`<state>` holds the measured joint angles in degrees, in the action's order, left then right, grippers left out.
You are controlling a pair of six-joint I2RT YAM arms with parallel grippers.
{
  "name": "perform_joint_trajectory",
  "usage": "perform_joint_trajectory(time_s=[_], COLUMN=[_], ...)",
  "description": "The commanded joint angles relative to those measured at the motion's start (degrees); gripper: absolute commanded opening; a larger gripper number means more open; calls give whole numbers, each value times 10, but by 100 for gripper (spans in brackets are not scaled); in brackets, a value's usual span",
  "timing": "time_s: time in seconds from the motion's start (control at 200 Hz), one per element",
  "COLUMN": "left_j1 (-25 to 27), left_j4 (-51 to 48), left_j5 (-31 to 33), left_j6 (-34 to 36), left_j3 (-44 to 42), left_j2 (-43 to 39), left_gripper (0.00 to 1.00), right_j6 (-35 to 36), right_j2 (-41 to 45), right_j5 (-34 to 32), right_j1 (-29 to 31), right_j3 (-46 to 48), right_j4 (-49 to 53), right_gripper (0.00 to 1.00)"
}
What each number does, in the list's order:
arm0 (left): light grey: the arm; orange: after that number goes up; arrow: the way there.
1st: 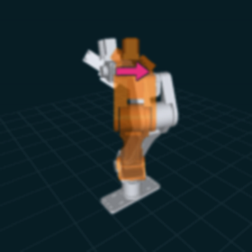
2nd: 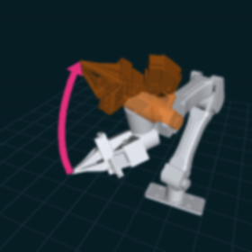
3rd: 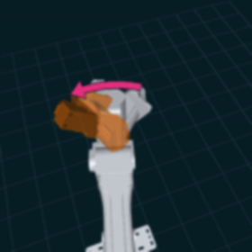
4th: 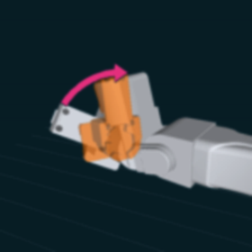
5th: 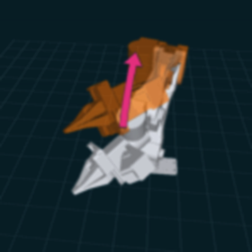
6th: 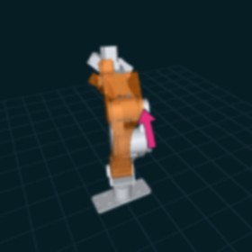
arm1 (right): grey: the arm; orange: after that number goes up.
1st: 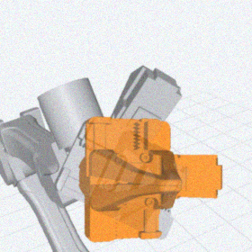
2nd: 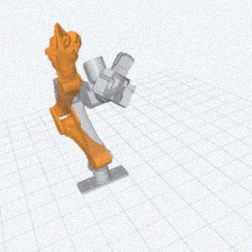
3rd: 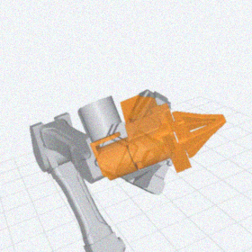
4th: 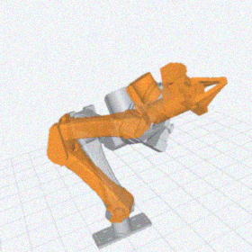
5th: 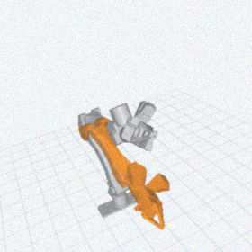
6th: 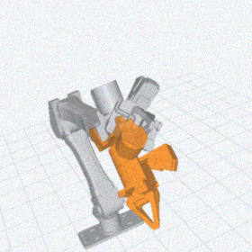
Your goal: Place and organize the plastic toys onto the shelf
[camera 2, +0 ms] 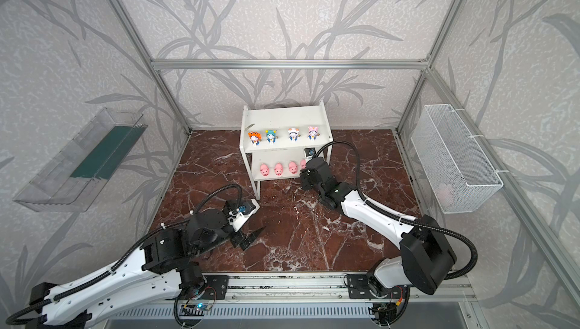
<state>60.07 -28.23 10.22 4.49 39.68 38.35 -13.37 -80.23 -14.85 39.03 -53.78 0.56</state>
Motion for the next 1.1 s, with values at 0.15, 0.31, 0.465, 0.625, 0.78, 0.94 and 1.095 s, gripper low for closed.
perform_joint_trajectory(time_s=[0.15,0.31,0.465,0.625,0.78,0.94,1.095], left_j1=[1,1,2,3,4,3,1], left_j4=[20,46,94,149,173,128,81], left_j5=[5,27,68,127,234,327,396], left_j6=[0,-7,-20,-46,-85,-82,-119], left_j3=[10,4,-2,-18,-37,-45,-55], left_j2=[-3,-1,17,32,24,-3,-45], left_gripper=[99,99,99,99,99,99,99], right_j6=[2,-5,-4,-3,-23,-50,-55], right_j2=[82,154,217,262,260,272,279], right_j5=[46,46,17,-2,-28,0,39], right_j1=[-2,-1,-2,-2,-25,-96,-183], right_j3=[37,87,138,170,186,209,214], right_j4=[34,62,90,127,159,160,165], right_gripper=[44,48,58,66,71,76,82])
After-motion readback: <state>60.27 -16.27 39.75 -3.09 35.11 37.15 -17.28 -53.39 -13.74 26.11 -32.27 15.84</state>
